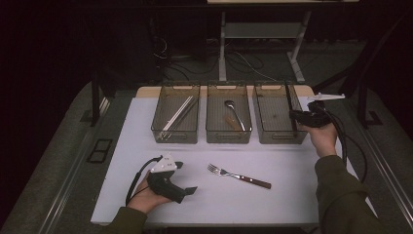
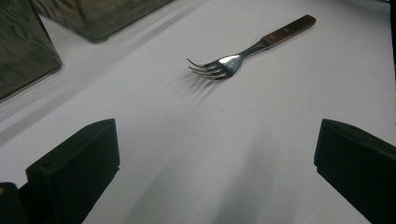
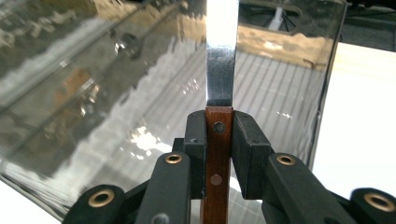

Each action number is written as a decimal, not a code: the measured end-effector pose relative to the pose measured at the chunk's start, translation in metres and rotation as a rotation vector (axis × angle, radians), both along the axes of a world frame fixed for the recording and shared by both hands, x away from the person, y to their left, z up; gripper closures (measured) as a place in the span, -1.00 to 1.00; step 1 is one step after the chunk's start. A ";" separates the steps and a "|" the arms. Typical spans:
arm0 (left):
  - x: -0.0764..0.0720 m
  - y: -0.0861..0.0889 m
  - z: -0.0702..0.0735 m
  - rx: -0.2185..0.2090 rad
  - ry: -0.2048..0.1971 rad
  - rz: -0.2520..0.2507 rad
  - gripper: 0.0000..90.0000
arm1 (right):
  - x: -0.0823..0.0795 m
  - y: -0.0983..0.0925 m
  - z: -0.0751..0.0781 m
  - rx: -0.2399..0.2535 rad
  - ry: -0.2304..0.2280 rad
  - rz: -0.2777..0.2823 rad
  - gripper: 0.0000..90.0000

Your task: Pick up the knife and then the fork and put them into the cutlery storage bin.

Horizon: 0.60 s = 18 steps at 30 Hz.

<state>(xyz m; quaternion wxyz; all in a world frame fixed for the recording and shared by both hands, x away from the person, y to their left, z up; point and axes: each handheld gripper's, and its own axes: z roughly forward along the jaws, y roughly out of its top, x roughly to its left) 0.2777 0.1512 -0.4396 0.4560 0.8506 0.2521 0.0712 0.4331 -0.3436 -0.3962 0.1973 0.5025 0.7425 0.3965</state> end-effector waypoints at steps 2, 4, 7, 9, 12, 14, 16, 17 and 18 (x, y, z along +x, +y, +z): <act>0.000 0.000 0.000 -0.003 -0.001 0.004 -1.00 | 0.000 0.001 -0.001 -0.019 0.009 0.008 0.70; 0.000 0.002 0.000 -0.002 -0.002 0.007 -1.00 | -0.001 0.002 -0.001 -0.045 0.015 0.008 0.70; 0.001 0.004 0.000 0.000 -0.003 0.012 -1.00 | -0.001 0.003 -0.001 -0.074 0.033 0.007 0.68; 0.002 0.005 0.000 -0.003 -0.003 0.015 -1.00 | -0.002 0.003 -0.001 -0.070 0.023 0.002 0.55; 0.002 0.006 0.000 -0.001 -0.004 0.017 -1.00 | -0.004 0.001 0.002 -0.032 0.007 -0.002 0.38; 0.002 0.005 0.000 -0.001 -0.004 0.016 -1.00 | -0.006 0.001 0.005 -0.016 0.001 0.002 0.28; 0.002 0.005 0.000 -0.001 -0.003 0.016 -1.00 | -0.008 0.001 0.008 0.000 -0.010 0.011 0.21; 0.002 0.005 0.000 -0.001 -0.002 0.016 -1.00 | -0.010 0.002 0.010 0.009 -0.017 0.017 0.18; 0.002 0.005 0.000 -0.001 -0.003 0.015 -1.00 | -0.013 0.002 0.012 0.020 -0.024 0.024 0.14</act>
